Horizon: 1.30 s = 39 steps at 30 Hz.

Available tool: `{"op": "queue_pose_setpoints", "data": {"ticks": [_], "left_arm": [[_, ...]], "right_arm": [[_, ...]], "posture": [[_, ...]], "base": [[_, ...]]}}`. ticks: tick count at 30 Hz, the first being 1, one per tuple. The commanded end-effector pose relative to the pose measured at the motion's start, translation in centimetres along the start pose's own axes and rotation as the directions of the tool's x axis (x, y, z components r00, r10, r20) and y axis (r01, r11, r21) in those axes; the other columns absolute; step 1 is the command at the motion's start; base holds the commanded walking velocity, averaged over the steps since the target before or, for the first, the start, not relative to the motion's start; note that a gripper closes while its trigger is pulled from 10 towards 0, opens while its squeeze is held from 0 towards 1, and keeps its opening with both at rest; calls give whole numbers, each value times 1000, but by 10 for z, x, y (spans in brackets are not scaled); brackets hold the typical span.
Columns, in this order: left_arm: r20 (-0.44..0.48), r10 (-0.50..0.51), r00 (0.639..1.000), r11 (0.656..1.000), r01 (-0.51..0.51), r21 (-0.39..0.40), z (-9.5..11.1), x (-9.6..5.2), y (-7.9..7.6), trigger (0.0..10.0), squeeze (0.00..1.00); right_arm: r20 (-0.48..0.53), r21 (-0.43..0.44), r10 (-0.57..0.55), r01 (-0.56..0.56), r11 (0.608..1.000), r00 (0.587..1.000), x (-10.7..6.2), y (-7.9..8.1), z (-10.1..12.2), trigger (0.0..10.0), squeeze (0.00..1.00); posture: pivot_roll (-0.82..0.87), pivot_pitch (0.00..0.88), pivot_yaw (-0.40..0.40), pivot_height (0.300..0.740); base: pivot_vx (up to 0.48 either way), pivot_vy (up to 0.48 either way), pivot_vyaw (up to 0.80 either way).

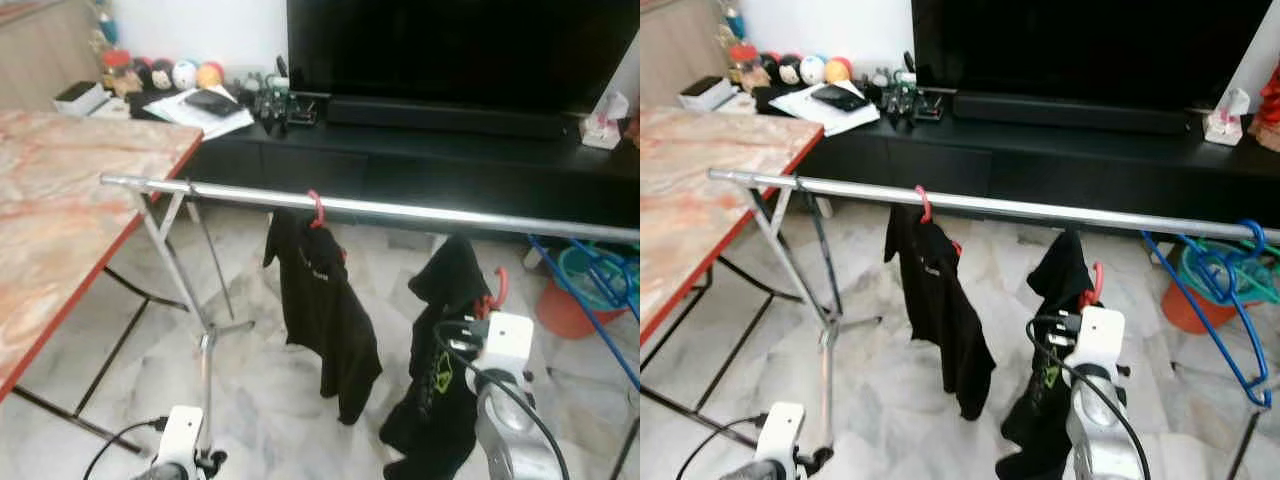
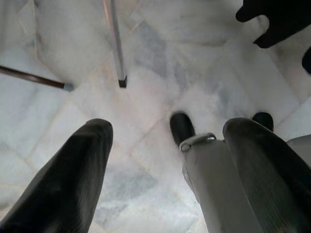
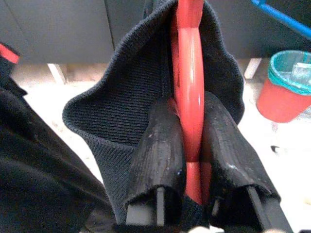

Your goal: Hang hanger

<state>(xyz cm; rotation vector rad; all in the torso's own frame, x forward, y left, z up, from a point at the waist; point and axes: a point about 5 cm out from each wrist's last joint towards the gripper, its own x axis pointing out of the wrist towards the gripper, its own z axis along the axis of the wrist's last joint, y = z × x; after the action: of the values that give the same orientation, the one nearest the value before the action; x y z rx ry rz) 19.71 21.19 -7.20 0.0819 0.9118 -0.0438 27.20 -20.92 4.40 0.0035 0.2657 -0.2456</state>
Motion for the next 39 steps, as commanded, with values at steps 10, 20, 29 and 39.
{"op": "queue_pose_setpoints", "data": {"ticks": [10,20,29,39], "left_arm": [[15,24,1000,999,-23,-31,5,0,4,10000,0],[13,30,999,999,-30,-41,3,0,4,10000,0],[15,41,999,998,-40,-48,4,0,6,10000,0],[15,41,999,998,-40,-49,3,0,5,10000,0]], "right_arm": [[50,14,-17,16,1000,999,5,-3,14,10000,0],[8,-15,-1,1,1000,1000,7,-4,14,10000,0],[-37,-42,0,-1,999,999,6,-8,10,10000,0],[-56,-53,16,-19,998,998,5,-7,11,10000,0]], "posture": [[-145,0,1,740],[-144,0,-8,740],[-146,0,-3,740],[-146,0,-6,740]], "base": [[-302,0,0],[-301,0,0],[-267,0,0],[0,0,0]]}}
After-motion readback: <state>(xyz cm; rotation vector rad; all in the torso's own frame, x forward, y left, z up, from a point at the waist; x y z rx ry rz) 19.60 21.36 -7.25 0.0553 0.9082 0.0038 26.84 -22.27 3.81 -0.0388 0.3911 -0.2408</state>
